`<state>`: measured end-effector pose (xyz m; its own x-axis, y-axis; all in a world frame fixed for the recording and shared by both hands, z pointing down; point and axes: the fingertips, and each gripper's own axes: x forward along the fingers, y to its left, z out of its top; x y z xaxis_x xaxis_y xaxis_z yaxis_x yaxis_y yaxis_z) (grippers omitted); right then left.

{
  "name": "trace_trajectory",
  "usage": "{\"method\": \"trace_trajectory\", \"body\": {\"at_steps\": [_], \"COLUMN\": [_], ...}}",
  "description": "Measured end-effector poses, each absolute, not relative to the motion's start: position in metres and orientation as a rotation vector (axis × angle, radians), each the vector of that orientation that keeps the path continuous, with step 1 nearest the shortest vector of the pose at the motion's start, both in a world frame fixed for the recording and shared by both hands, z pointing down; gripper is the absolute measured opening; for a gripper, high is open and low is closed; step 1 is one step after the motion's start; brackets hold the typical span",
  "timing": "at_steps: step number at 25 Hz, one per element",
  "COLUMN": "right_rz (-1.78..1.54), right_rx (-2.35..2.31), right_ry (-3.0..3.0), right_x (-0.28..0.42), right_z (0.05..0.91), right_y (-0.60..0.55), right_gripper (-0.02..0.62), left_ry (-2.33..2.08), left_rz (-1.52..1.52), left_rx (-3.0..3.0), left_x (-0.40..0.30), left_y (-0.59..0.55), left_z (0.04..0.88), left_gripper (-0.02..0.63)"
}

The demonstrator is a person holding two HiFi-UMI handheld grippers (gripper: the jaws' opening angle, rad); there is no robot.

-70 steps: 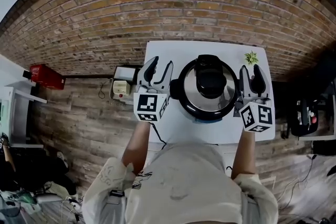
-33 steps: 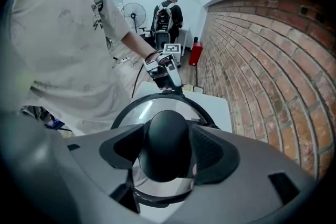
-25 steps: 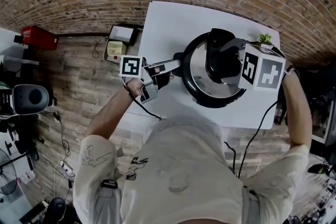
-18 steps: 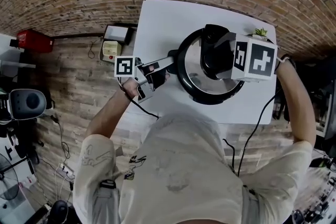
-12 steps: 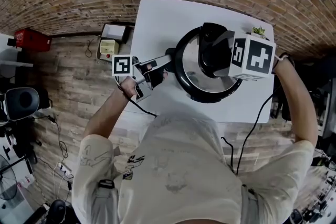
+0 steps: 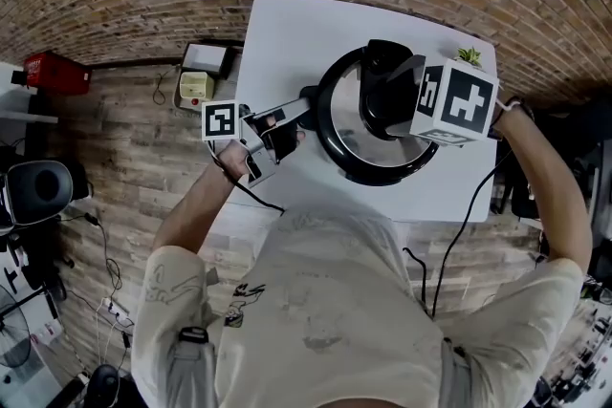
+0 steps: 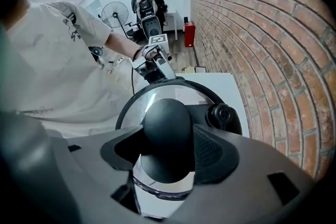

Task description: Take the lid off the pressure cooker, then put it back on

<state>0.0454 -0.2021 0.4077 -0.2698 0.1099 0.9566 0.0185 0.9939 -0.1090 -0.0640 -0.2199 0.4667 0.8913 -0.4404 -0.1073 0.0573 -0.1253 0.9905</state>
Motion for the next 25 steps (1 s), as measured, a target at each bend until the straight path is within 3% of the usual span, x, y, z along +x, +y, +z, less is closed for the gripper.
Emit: {"method": "trace_trajectory", "body": {"at_steps": [14,25], "right_rz": [0.208,0.59], "right_rx": [0.007,0.435], "right_ry": [-1.738,-1.702], "right_x": [0.046,0.049], "right_z": [0.412,0.411], "right_y": [-0.205,-0.215], "right_gripper": [0.291,0.293], "left_ry": [-0.331,-0.338], "left_rz": [-0.487,-0.542], "left_rx": [1.628,1.606], "left_x": [-0.066,-0.069], "left_y": [-0.221,-0.219], "left_z": [0.468,0.467], "left_gripper": [0.071,0.071]}}
